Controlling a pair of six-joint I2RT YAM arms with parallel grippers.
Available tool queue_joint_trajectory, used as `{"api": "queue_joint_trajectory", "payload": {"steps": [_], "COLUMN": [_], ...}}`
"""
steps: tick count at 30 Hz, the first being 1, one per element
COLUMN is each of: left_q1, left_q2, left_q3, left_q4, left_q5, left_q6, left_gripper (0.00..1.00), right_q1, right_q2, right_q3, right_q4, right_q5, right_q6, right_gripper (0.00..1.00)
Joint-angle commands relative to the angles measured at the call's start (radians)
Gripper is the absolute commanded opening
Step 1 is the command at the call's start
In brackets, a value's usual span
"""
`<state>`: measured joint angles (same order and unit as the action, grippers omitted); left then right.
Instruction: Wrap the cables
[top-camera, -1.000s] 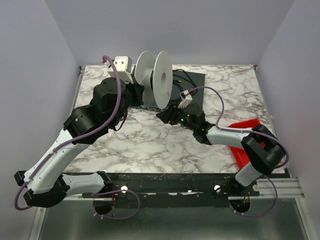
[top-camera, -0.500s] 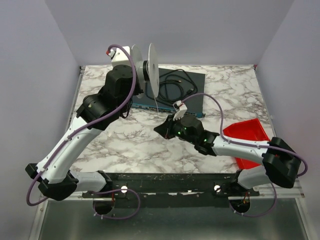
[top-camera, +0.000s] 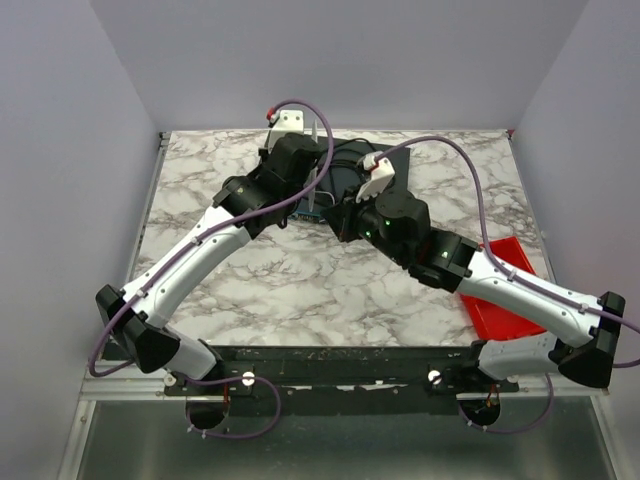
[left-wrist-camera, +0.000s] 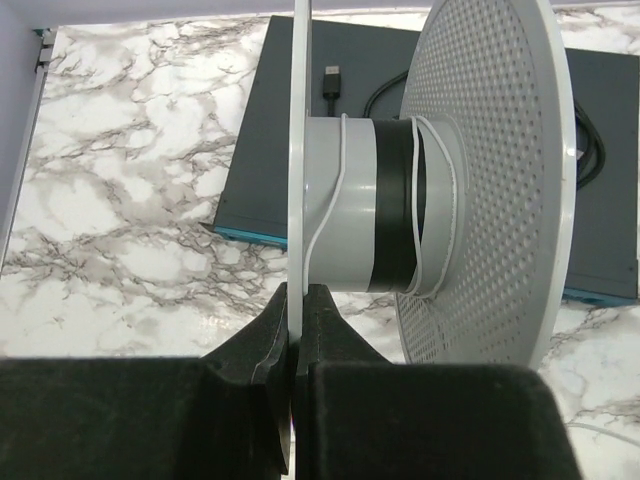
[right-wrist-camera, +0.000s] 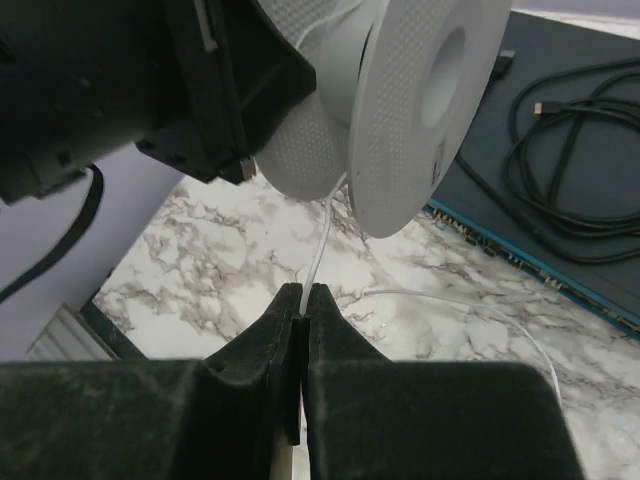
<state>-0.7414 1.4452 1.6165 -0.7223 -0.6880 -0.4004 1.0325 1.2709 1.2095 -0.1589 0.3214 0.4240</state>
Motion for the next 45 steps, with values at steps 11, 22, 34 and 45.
{"api": "queue_joint_trajectory", "payload": {"steps": [11, 22, 34, 45], "left_q1": [-0.093, -0.118, -0.118, -0.115], "left_q2": [-0.118, -0.338, -0.412, -0.419], "left_q3": [-0.155, -0.344, -0.330, -0.286], "left_q4": [0.125, 0.097, 0.020, 0.046], "left_q5": [0.156, 0.331, 0.418, 0.390], "left_q6": [0.191, 0.298, 0.267, 0.209], "left_gripper": [0.00, 0.00, 0.00, 0.00], "right_q1": [-0.012, -0.221, -0.332, -0.363], "right_q2": [0.092, 0.138, 0.149, 0.152], "right_q3": [0.267, 0.210, 0.046, -0.093], "right_q4": [-0.137, -0.120, -0.008, 0.079], "right_q5": [0.312, 0.132, -0.079, -0.144], "right_q6": [-0.313, -0.309, -0.214, -0.124], "right_gripper": [0.01, 0.10, 0.21, 0.22]}}
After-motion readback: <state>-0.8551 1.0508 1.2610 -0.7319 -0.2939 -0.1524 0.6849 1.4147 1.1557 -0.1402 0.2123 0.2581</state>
